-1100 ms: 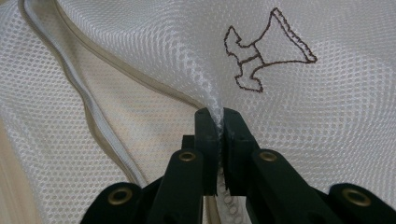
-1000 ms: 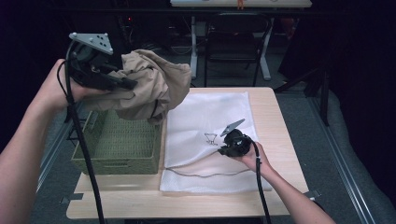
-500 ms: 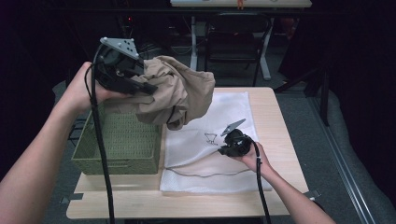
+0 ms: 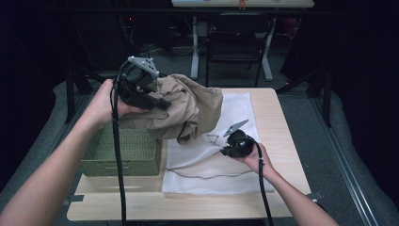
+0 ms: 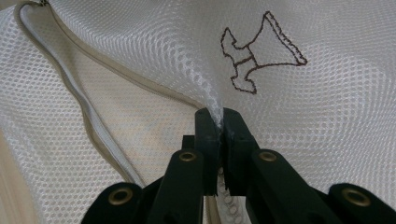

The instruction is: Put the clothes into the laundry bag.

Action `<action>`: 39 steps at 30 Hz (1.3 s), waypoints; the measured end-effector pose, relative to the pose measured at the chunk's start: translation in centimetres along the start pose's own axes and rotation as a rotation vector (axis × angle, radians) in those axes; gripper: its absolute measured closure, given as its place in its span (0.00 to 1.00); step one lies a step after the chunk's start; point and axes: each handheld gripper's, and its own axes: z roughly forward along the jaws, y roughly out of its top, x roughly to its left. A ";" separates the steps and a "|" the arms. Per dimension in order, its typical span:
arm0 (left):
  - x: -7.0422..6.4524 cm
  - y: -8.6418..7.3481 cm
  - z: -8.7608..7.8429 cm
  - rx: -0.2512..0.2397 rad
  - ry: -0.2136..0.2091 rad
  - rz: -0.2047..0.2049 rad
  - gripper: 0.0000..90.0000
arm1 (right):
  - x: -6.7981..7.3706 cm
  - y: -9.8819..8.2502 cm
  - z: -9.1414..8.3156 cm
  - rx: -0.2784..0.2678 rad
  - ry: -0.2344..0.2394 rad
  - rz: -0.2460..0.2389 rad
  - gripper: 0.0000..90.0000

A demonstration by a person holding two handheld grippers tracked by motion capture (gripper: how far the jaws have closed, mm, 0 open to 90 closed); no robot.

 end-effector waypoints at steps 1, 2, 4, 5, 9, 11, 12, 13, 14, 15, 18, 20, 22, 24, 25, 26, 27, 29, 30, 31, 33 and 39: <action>-0.1 -0.1 0.1 -0.002 -0.001 -0.003 0.79 | 0.0 0.0 0.0 0.000 0.001 0.003 0.96; -0.2 -0.2 0.2 -0.001 -0.001 -0.009 0.79 | 0.0 0.0 0.0 0.001 0.000 0.005 0.96; -0.3 -0.5 0.5 0.004 -0.005 -0.021 0.79 | -0.1 0.0 0.1 -0.001 -0.001 -0.001 0.96; -0.3 -0.6 0.6 0.005 -0.003 -0.023 0.79 | -0.1 0.0 0.0 0.002 -0.005 -0.010 0.96; -0.3 -1.4 1.0 0.006 -0.008 -0.051 0.79 | 0.0 0.0 0.0 0.002 -0.006 0.000 0.96; -0.3 -1.8 1.2 0.007 -0.010 -0.071 0.79 | 0.0 0.0 0.0 0.002 -0.010 0.002 0.96; -0.3 -2.0 1.3 0.008 -0.008 -0.076 0.79 | 0.0 0.1 0.0 0.006 -0.011 0.007 0.96; -0.3 -2.2 1.4 0.008 -0.008 -0.086 0.79 | 0.1 0.1 0.0 0.008 -0.012 0.011 0.96; -0.3 -2.3 1.5 0.010 -0.011 -0.090 0.79 | 0.0 0.1 0.1 0.007 -0.016 0.007 0.96; -0.4 -2.5 1.7 0.011 -0.011 -0.095 0.79 | 0.0 0.1 0.1 0.008 -0.016 0.009 0.96; -0.7 -2.9 2.2 0.028 -0.012 -0.106 0.79 | 0.1 0.1 0.3 0.013 -0.017 0.032 0.96; -1.0 -3.2 2.7 0.040 -0.018 -0.112 0.79 | -0.1 0.2 0.4 0.013 -0.021 0.016 0.97; -1.4 -3.5 3.4 0.056 -0.024 -0.115 0.79 | 0.0 0.2 0.4 0.017 -0.022 0.027 0.97; -1.9 -3.8 4.3 0.075 -0.032 -0.119 0.79 | -0.1 0.2 0.4 0.014 -0.028 0.036 0.97; -2.1 -4.0 4.7 0.086 -0.041 -0.115 0.79 | -0.2 0.2 0.4 0.014 -0.031 0.038 0.97; -2.3 -4.2 5.2 0.092 -0.053 -0.123 0.79 | -0.3 0.2 0.5 0.018 -0.033 0.042 0.97; -2.5 -4.4 5.7 0.095 -0.059 -0.132 0.79 | -0.3 0.2 0.4 0.018 -0.037 0.058 0.97; -2.9 -4.9 6.7 0.110 -0.070 -0.139 0.79 | -0.4 0.2 0.3 0.012 -0.037 0.074 0.97; -3.2 -5.2 7.1 0.113 -0.072 -0.141 0.79 | -0.5 0.2 0.3 0.004 -0.035 0.077 0.97; -3.5 -5.4 7.7 0.116 -0.072 -0.143 0.79 | -0.5 0.2 0.2 0.002 -0.036 0.086 0.97; -4.5 -6.0 9.1 0.142 -0.081 -0.133 0.79 | -0.6 0.1 0.0 -0.010 -0.030 0.112 0.97; -6.2 -7.4 12.9 0.176 -0.122 -0.153 0.79 | -0.2 0.3 0.0 -0.006 -0.034 0.110 0.97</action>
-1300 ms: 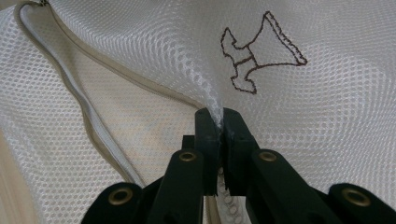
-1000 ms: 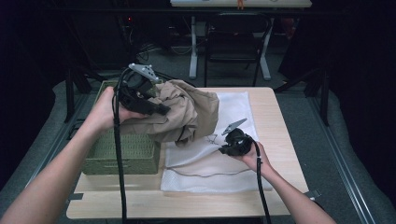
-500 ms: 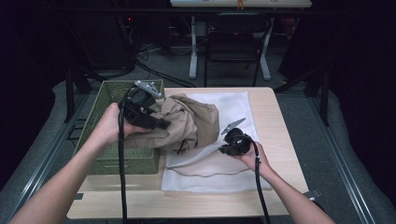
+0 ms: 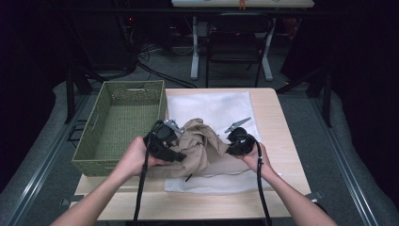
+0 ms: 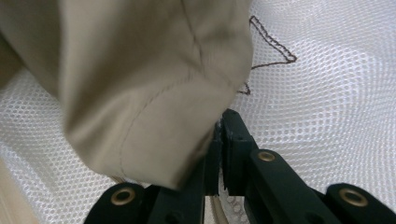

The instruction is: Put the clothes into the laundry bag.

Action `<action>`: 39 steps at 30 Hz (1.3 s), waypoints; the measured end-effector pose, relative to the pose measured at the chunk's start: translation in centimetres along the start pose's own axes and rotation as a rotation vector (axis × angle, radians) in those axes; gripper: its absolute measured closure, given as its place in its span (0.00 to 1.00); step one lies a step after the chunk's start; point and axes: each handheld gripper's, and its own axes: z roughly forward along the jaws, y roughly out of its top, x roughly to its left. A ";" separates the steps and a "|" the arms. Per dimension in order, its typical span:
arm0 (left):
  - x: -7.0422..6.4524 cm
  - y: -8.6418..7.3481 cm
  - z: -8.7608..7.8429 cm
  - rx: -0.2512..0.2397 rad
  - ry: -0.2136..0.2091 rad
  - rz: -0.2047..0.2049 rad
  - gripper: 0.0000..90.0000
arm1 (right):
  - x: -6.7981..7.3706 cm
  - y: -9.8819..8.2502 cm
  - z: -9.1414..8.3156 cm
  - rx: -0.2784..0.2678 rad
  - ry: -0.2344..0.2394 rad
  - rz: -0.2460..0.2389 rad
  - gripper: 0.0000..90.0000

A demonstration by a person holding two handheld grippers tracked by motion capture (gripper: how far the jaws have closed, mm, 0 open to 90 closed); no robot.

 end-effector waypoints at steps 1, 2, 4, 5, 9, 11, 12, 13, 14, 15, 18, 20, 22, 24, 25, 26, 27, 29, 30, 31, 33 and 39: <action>-0.2 -0.1 0.7 0.005 -0.005 -0.001 0.79 | 0.1 0.0 0.1 -0.002 0.003 -0.015 0.97; -0.4 -0.2 1.6 0.013 0.001 0.001 0.79 | 0.2 0.1 0.1 -0.002 0.005 -0.014 0.97; -0.5 -0.1 2.7 -0.005 -0.002 0.001 0.79 | 0.4 0.1 0.0 0.001 0.003 -0.020 0.97; -0.5 0.1 3.4 -0.009 -0.004 0.000 0.80 | 0.3 0.1 0.0 -0.006 0.010 -0.021 0.97; -1.0 0.7 6.7 0.028 0.028 0.026 0.73 | 0.4 0.0 -0.1 -0.004 0.017 -0.033 0.97; -1.0 0.7 8.7 0.055 0.042 0.032 0.67 | 0.5 -0.1 0.0 0.004 0.022 -0.027 0.97; -1.0 0.6 9.7 0.073 0.045 0.023 0.61 | 0.4 -0.1 0.1 0.009 0.024 -0.035 0.97; -1.0 0.5 10.5 0.070 0.053 0.014 0.56 | 0.4 -0.1 0.2 0.007 0.027 -0.042 0.97; -1.0 0.5 11.1 0.060 0.062 0.010 0.51 | 0.4 -0.1 0.2 0.010 0.029 -0.039 0.97; -1.0 0.5 11.6 0.061 0.062 0.018 0.51 | 0.4 -0.1 0.2 0.009 0.032 -0.042 0.97; -1.3 0.3 13.1 0.082 0.068 0.044 0.60 | 0.7 0.0 0.4 0.017 0.043 -0.036 0.97; -1.2 0.0 13.4 0.065 0.056 0.044 0.68 | 0.8 0.0 0.4 0.020 0.041 -0.047 0.97; -1.1 -0.3 13.2 0.042 0.052 0.053 0.72 | 1.0 0.1 0.4 0.015 0.042 -0.056 0.97; -1.3 -0.5 12.7 0.016 0.056 0.058 0.75 | 1.1 0.2 0.1 0.011 0.046 -0.055 0.97; -1.4 -0.5 12.2 -0.006 0.062 0.049 0.75 | 1.2 0.3 -0.1 0.003 0.048 -0.056 0.97; -1.4 -0.4 11.7 -0.030 0.064 0.040 0.76 | 1.2 0.4 -0.3 -0.003 0.050 -0.058 0.97; -1.4 -0.2 11.1 -0.053 0.065 0.031 0.76 | 1.2 0.4 -0.4 -0.008 0.054 -0.055 0.97; -1.4 0.1 9.8 -0.145 0.055 -0.023 0.76 | 1.2 0.5 -0.8 -0.020 0.064 -0.055 0.97; -1.3 0.4 9.6 -0.166 0.054 -0.043 0.76 | 1.2 0.6 -0.9 -0.025 0.063 -0.058 0.97; -1.3 0.5 9.7 -0.163 0.061 -0.041 0.75 | 1.3 0.6 -0.9 -0.024 0.067 -0.051 0.97; -1.2 0.4 11.3 -0.136 0.052 -0.056 0.74 | 1.2 0.7 -0.8 -0.022 0.064 -0.057 0.97; -1.0 0.1 13.4 -0.105 0.066 -0.039 0.71 | 1.1 0.3 0.2 0.022 0.048 -0.053 0.97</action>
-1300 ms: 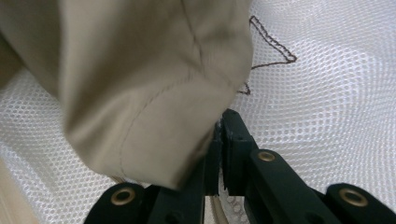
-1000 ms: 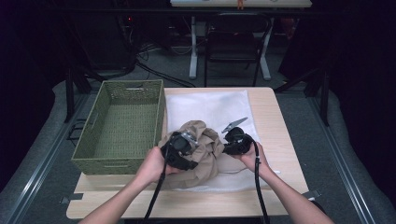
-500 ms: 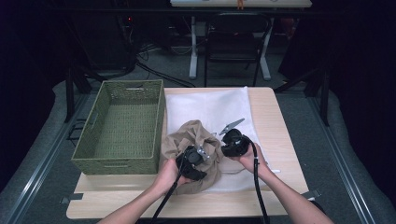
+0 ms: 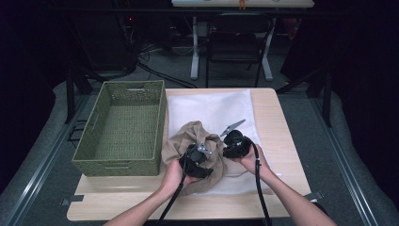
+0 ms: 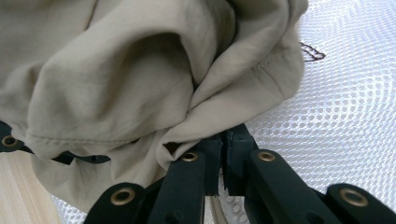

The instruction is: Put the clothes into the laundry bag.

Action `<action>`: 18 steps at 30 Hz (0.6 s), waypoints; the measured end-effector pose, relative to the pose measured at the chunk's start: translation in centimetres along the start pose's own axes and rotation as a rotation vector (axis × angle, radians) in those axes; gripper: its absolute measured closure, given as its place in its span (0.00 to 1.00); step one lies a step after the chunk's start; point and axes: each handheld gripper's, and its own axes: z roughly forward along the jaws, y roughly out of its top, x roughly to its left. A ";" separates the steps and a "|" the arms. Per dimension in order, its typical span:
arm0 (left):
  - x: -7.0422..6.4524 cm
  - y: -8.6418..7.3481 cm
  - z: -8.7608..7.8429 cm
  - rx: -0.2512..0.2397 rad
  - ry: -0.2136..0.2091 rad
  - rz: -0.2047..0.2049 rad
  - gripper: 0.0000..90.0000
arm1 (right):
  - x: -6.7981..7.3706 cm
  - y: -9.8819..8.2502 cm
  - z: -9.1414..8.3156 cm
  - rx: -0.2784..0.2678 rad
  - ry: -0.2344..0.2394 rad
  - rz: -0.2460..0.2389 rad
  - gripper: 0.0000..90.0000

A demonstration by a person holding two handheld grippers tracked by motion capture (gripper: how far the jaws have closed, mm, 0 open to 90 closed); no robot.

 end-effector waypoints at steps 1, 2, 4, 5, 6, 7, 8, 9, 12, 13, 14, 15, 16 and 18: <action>-0.1 -0.1 -0.4 -0.021 -0.003 -0.012 0.72 | 0.0 0.0 -0.1 -0.007 0.002 0.005 0.97; -0.1 -0.1 -0.6 -0.025 0.004 -0.002 0.74 | 0.0 0.1 -0.3 -0.016 0.006 0.001 0.97; -0.4 0.1 -1.5 -0.072 0.037 -0.010 0.74 | 0.0 0.3 -0.6 -0.035 0.014 0.002 0.97; -0.5 0.1 -1.9 -0.104 0.047 -0.018 0.75 | 0.0 0.4 -0.8 -0.047 0.021 0.010 0.97; -0.6 0.2 -2.2 -0.137 0.054 -0.032 0.75 | 0.0 0.5 -1.1 -0.061 0.025 0.018 0.97; -0.7 0.3 -2.3 -0.162 0.070 -0.036 0.75 | -0.1 0.6 -1.3 -0.071 0.026 0.022 0.97; -0.8 0.3 -2.0 -0.152 0.076 -0.026 0.75 | -0.1 0.6 -1.4 -0.081 0.021 0.025 0.97; -0.7 0.4 -1.4 -0.113 0.075 -0.016 0.74 | -0.2 0.6 -1.4 -0.077 0.021 0.027 0.97; -0.4 -0.1 0.5 -0.054 0.048 -0.030 0.67 | -0.4 0.2 -0.4 -0.026 0.014 0.022 0.97; -0.4 0.0 0.4 -0.042 0.050 -0.025 0.61 | -0.4 0.0 -0.1 -0.015 0.007 0.012 0.97; -0.6 0.2 0.0 -0.043 0.049 -0.005 0.57 | -0.5 0.0 -0.1 -0.013 0.009 0.025 0.97; -0.7 0.3 -0.6 -0.052 0.048 0.001 0.51 | -0.5 0.0 -0.2 -0.017 0.009 0.025 0.97; -1.0 0.5 -1.2 -0.064 0.054 0.006 0.45 | -0.6 0.0 -0.3 -0.020 0.007 0.025 0.97; -1.7 0.7 -2.6 -0.089 0.077 0.046 0.38 | -0.5 0.0 -0.4 -0.019 0.007 0.027 0.97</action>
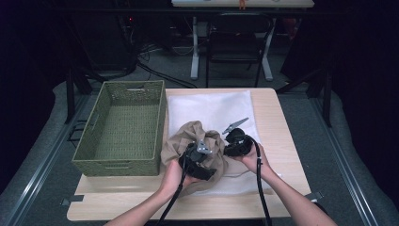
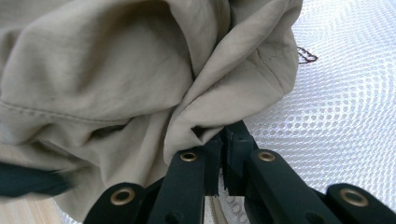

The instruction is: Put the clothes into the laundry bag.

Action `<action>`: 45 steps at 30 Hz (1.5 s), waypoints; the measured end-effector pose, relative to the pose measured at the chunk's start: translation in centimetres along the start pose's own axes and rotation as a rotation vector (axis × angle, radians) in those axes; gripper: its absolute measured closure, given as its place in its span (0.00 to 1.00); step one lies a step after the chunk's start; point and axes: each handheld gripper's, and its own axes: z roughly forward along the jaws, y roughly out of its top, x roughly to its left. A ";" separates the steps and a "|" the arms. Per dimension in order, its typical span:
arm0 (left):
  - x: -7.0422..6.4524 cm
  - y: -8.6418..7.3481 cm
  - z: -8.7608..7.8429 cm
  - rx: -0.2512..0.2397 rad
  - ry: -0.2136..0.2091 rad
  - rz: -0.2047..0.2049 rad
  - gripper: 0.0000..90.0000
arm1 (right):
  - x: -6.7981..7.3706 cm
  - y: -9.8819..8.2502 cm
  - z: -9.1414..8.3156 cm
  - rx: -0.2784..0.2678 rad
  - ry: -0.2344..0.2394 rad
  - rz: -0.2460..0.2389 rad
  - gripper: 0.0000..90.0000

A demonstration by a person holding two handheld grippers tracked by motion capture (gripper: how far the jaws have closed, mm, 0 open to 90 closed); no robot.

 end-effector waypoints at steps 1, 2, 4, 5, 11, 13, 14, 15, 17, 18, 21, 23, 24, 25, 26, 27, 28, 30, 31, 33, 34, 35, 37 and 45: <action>-0.3 0.2 -0.5 -0.005 0.005 0.020 0.37 | 0.0 0.0 0.0 0.002 0.001 -0.005 0.97; -0.4 0.3 -0.8 -0.002 0.000 0.033 0.38 | 0.0 0.0 0.0 0.002 0.002 -0.005 0.97; -0.6 0.4 -0.6 0.025 0.006 0.063 0.43 | -0.1 0.1 0.0 -0.003 0.008 0.001 0.97; -0.6 0.3 0.0 0.049 0.006 0.072 0.48 | -0.1 0.1 -0.1 -0.006 0.008 -0.001 0.97; 0.2 -1.2 3.1 0.083 -0.039 0.060 0.75 | 0.0 0.1 -0.2 -0.012 0.010 0.004 0.97; 0.1 -1.2 2.9 0.069 -0.027 0.064 0.78 | 0.0 0.2 -0.3 -0.017 0.010 0.003 0.98; 0.0 -1.2 2.8 0.054 -0.013 0.062 0.79 | 0.1 0.2 -0.4 -0.025 0.013 0.006 0.97; -0.1 -1.2 2.7 0.043 -0.004 0.057 0.79 | 0.1 0.3 -0.6 -0.033 0.019 0.008 0.98; -0.3 -0.9 2.1 0.015 0.009 0.052 0.80 | 0.2 0.5 -1.0 -0.054 0.028 0.012 0.97; -0.5 -0.7 1.9 0.008 0.025 0.056 0.80 | 0.3 0.6 -1.4 -0.069 0.037 0.020 0.98; -0.3 -0.4 2.1 0.005 0.025 0.038 0.79 | 0.7 1.1 -2.2 -0.101 0.041 0.019 0.98; 0.0 -0.9 3.2 0.023 0.011 0.022 0.77 | 0.6 0.9 -1.9 -0.088 0.042 0.014 0.97; 0.1 -1.1 3.6 0.021 0.013 0.013 0.76 | 0.5 0.8 -1.5 -0.068 0.037 0.007 0.97; 0.2 -1.1 3.8 0.025 0.012 0.005 0.75 | 0.4 0.6 -1.3 -0.057 0.031 0.009 0.97; 0.2 -1.0 3.7 0.029 0.010 0.006 0.73 | 0.3 0.5 -1.0 -0.054 0.029 0.012 0.97; 0.1 -0.9 3.5 0.033 0.013 0.010 0.70 | 0.2 0.5 -1.1 -0.050 0.030 0.014 0.97; 0.0 -0.8 3.3 0.033 0.018 0.021 0.67 | 0.2 0.5 -1.1 -0.056 0.027 0.015 0.97; -0.2 -0.5 2.3 0.029 0.013 0.023 0.55 | 0.2 0.4 -1.3 -0.056 0.022 0.013 0.97; -0.3 -0.3 1.8 0.023 0.013 0.024 0.49 | 0.2 0.4 -1.3 -0.057 0.021 0.015 0.97; -0.5 -0.2 0.4 0.005 0.008 0.036 0.42 | 0.2 0.3 -1.2 -0.054 0.022 0.008 0.97; -0.6 -0.2 0.0 0.003 0.005 0.038 0.39 | 0.1 0.3 -1.2 -0.055 0.024 0.010 0.97; -0.7 -0.2 -0.4 0.004 -0.003 0.043 0.37 | 0.1 0.3 -1.2 -0.055 0.025 0.010 0.97; -0.8 -0.4 -0.7 0.034 -0.017 0.069 0.33 | 0.0 0.3 -1.3 -0.053 0.024 0.015 0.97; -0.3 -1.8 3.5 0.148 -0.012 0.094 0.62 | 0.2 0.4 -1.2 -0.048 0.023 0.010 0.97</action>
